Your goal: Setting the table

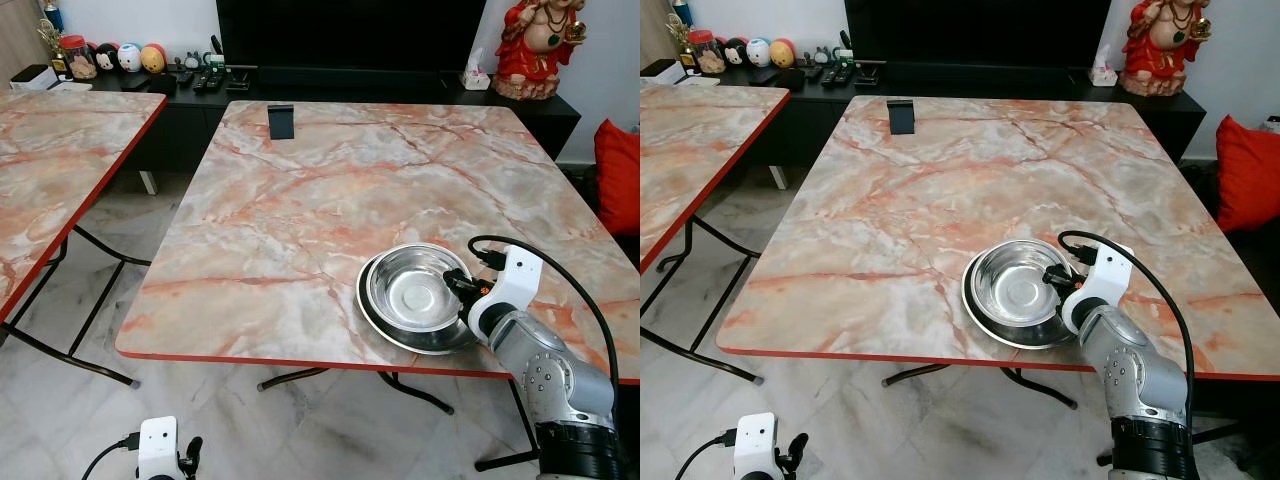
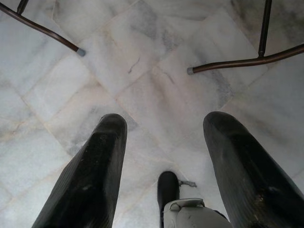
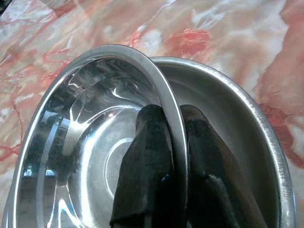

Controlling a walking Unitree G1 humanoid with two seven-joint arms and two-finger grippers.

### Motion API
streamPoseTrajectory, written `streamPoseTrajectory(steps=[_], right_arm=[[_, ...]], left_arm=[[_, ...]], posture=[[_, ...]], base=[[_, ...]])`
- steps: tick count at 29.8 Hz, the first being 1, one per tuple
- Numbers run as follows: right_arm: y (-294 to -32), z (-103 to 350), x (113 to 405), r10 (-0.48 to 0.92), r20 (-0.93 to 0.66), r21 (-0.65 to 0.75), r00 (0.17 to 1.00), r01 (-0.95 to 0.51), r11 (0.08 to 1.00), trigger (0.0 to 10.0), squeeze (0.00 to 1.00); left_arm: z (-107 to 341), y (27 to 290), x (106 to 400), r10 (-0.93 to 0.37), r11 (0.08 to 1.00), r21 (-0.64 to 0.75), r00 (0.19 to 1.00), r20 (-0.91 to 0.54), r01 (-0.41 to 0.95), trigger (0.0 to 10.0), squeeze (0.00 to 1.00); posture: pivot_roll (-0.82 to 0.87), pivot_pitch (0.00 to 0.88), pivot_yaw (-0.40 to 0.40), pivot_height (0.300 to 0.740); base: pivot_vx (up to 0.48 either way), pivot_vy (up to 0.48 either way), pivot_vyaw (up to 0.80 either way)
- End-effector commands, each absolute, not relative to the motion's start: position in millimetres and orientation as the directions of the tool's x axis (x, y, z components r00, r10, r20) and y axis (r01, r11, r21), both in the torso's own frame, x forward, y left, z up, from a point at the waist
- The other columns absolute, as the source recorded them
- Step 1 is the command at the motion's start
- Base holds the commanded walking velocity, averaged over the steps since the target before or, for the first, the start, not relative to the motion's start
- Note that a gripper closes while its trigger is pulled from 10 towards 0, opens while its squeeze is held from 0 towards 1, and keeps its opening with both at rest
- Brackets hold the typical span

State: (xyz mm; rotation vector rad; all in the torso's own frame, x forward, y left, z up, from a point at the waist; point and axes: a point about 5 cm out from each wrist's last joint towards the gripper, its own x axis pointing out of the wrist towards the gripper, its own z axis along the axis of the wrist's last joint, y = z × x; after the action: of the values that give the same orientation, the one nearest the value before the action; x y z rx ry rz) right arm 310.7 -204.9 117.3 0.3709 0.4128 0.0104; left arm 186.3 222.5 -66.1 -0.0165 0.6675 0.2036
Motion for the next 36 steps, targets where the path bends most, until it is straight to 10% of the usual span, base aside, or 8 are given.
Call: streamPoseTrajectory(steps=[1, 7, 17, 19, 22, 24, 25, 36], right_arm=[[-204.8, 117.0, 312.6, 0.078, -0.393, 0.344, 0.916, 0.068, 0.937, 10.0, 0.64], [-205.0, 115.4, 313.2, 0.069, -0.396, 0.333, 0.916, 0.074, 0.94, 10.0, 0.0], [-206.6, 116.5, 314.8, 0.057, -0.392, 0.319, 0.918, 0.077, 0.945, 10.0, 0.0], [-206.6, 116.7, 315.1, 0.057, -0.39, 0.314, 0.919, 0.074, 0.947, 10.0, 0.98], [-207.8, 116.6, 315.2, 0.043, -0.392, 0.298, 0.919, 0.083, 0.951, 10.0, 1.0], [-209.5, 115.8, 315.3, 0.03, -0.397, 0.282, 0.917, 0.091, 0.955, 10.0, 0.78], [-210.2, 115.7, 315.3, 0.026, -0.398, 0.27, 0.917, 0.09, 0.959, 10.0, 0.0], [-212.8, 116.2, 315.9, 0.002, -0.394, 0.232, 0.919, 0.097, 0.968, 10.0, 0.0]], left_arm=[[-70.0, 223.0, 180.3, 0.176, 0.982, 0.059, 0.746, -0.643, -0.18, 10.0, 0.0], [-70.1, 223.6, 180.0, 0.177, 0.982, 0.061, 0.744, -0.644, -0.181, 10.0, 0.0], [-70.3, 223.3, 179.8, 0.176, 0.982, 0.059, 0.744, -0.644, -0.181, 10.0, 0.0], [-70.0, 223.4, 180.2, 0.177, 0.982, 0.059, 0.745, -0.643, -0.182, 10.0, 0.0], [-69.9, 223.5, 180.4, 0.177, 0.982, 0.059, 0.746, -0.642, -0.182, 10.0, 0.0], [-69.7, 223.4, 180.6, 0.177, 0.982, 0.059, 0.747, -0.641, -0.182, 10.0, 0.0], [-69.7, 223.4, 180.7, 0.177, 0.982, 0.059, 0.747, -0.641, -0.182, 10.0, 0.0], [-69.4, 223.5, 181.0, 0.175, 0.982, 0.057, 0.749, -0.639, -0.18, 10.0, 0.0]], posture=[[-0.12, 0.037, -0.039, 0.736], [-0.11, 0.038, -0.039, 0.736], [-0.11, 0.038, -0.039, 0.736], [-0.11, 0.038, -0.039, 0.736], [-0.11, 0.039, -0.038, 0.736], [-0.11, 0.038, -0.038, 0.736], [-0.11, 0.038, -0.038, 0.736], [-0.11, 0.039, -0.036, 0.736]], base=[[0.0, 0.0, 0.0], [0.0, 0.0, 0.0], [0.0, 0.0, 0.0], [0.0, 0.0, 0.0], [0.0, 0.0, 0.0], [0.0, 0.0, 0.0], [0.0, 0.0, 0.0], [0.0, 0.0, 0.0]])
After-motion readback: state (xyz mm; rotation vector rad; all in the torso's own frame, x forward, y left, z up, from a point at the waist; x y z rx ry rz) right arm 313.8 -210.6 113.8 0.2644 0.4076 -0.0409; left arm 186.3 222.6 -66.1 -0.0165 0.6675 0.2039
